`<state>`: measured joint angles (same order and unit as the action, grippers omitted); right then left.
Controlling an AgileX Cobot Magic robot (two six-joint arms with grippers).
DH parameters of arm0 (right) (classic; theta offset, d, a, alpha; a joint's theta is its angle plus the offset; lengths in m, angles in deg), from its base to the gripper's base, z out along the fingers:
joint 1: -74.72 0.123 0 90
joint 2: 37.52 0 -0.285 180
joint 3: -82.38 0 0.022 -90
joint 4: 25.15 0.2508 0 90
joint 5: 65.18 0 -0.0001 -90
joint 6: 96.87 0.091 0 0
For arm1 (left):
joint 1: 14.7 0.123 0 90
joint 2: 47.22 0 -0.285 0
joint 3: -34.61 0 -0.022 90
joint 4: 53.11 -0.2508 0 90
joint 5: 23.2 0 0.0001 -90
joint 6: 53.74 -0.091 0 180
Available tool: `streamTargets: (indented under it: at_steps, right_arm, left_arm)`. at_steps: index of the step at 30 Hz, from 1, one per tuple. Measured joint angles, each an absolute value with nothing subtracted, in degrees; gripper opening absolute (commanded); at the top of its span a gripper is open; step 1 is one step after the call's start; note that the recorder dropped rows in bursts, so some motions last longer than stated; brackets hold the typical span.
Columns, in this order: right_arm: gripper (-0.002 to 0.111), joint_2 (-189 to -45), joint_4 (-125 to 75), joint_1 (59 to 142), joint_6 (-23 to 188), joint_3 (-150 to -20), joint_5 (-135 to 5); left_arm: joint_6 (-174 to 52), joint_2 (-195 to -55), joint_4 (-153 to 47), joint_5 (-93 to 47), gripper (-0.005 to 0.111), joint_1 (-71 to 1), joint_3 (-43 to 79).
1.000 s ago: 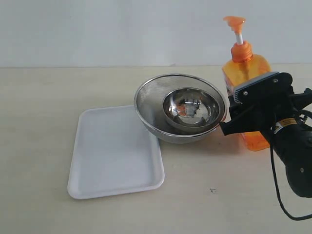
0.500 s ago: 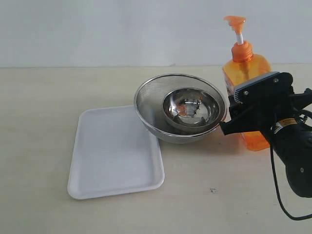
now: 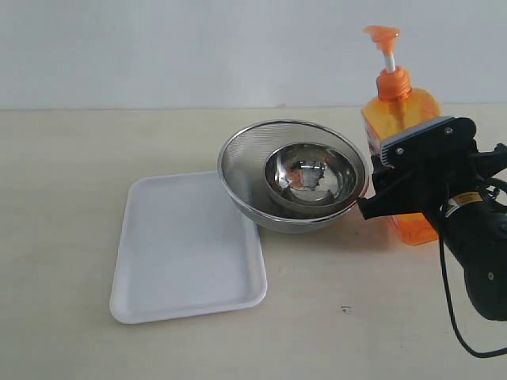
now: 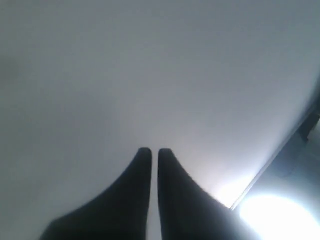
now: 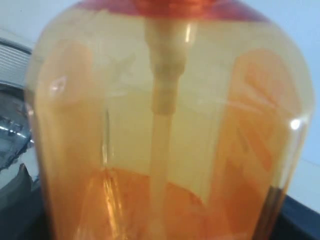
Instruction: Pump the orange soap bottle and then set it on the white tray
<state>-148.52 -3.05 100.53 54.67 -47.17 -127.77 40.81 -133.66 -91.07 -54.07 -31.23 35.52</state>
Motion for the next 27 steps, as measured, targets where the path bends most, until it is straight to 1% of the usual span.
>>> streamTargets:
  at_steps: [4,9,12,15,27]
  right_arm:
    - [0.0,-148.5,-3.0,100.5,54.7,-47.2,-127.8]
    - [0.0,-148.5,-3.0,100.5,54.7,-47.2,-127.8]
    - [0.0,-148.5,-3.0,100.5,54.7,-47.2,-127.8]
    - [0.0,-148.5,-3.0,100.5,54.7,-47.2,-127.8]
    - [0.0,-148.5,-3.0,100.5,54.7,-47.2,-127.8]
  left_arm:
    - [40.3,-133.7,-90.2,-54.3,0.005,-31.2,35.9]
    - [36.1,-133.5,-68.0,-55.2,0.005,-32.0,35.7]
    - [34.9,-133.3,-59.5,-55.2,0.005,-32.0,35.7]
    - [34.5,-133.2,-57.2,-55.3,0.005,-32.1,35.7]
    - [34.0,-133.2,-58.2,-55.3,0.005,-32.3,35.7]
